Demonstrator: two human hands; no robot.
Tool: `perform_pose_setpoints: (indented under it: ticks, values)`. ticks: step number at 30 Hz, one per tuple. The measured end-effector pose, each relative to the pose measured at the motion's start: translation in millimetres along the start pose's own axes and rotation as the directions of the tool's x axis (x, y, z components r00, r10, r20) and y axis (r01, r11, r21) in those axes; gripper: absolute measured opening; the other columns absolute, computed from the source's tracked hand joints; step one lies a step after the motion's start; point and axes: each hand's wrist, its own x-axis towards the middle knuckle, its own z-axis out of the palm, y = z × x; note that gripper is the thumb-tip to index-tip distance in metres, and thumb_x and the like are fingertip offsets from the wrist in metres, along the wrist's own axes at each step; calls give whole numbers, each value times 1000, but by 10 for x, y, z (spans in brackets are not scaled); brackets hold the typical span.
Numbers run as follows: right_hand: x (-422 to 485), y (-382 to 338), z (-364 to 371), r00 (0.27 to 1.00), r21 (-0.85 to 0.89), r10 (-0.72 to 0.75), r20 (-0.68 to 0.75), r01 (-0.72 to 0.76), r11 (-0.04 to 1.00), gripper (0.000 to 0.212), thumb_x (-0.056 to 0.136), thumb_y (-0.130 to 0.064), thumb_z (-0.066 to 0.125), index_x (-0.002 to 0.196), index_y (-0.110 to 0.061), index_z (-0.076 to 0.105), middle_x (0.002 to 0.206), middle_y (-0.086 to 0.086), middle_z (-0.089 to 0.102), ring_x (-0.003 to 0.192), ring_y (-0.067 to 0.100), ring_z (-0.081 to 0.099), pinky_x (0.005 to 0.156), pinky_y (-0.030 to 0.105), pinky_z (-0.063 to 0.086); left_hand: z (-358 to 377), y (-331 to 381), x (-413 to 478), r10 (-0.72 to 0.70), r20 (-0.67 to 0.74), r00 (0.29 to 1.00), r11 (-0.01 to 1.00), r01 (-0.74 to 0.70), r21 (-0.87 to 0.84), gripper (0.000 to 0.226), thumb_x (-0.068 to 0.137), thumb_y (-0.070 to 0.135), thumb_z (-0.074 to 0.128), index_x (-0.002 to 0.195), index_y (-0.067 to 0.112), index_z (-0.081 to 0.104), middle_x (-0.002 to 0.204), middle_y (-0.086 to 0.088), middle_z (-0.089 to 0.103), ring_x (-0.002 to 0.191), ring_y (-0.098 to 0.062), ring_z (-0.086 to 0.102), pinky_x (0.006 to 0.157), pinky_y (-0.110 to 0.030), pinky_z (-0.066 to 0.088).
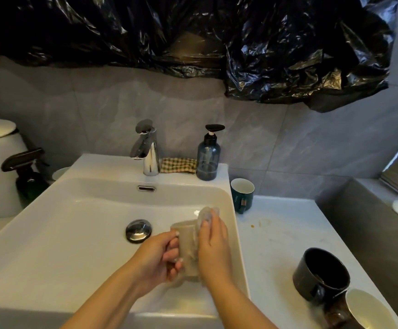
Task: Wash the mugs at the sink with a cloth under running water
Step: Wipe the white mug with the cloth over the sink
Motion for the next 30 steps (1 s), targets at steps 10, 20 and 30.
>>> perform_pose_setpoints:
  ticks: [10, 20, 30]
  values:
    - [-59, -35, 62, 941, -361, -234, 242, 312, 879, 48, 97, -42, 36, 139, -58, 18, 156, -18, -12, 144, 14, -9, 114, 37, 15, -94, -109, 64, 8, -12, 1000, 956, -11, -293, 53, 92, 32, 44, 42, 17, 47, 36, 6, 25, 37, -11, 36, 42, -17, 29]
    - [-33, 62, 123, 958, -219, -195, 208, 240, 946, 45, 94, -49, 27, 137, -58, 18, 158, -10, 1, 144, 19, 7, 113, 40, 24, -174, -130, 109, -48, 19, 999, 893, 51, -447, 45, 89, 30, 46, 46, 18, 42, 37, 5, 24, 36, -14, 39, 42, -16, 34]
    - [-54, 30, 133, 929, -361, -297, 219, 360, 860, 52, 87, -53, 15, 138, -55, 15, 159, -9, -1, 145, 22, -1, 112, 43, 18, -159, -140, 95, -38, 14, 999, 877, 40, -479, 40, 87, 31, 48, 50, 19, 39, 36, 5, 25, 34, -11, 33, 39, -14, 25]
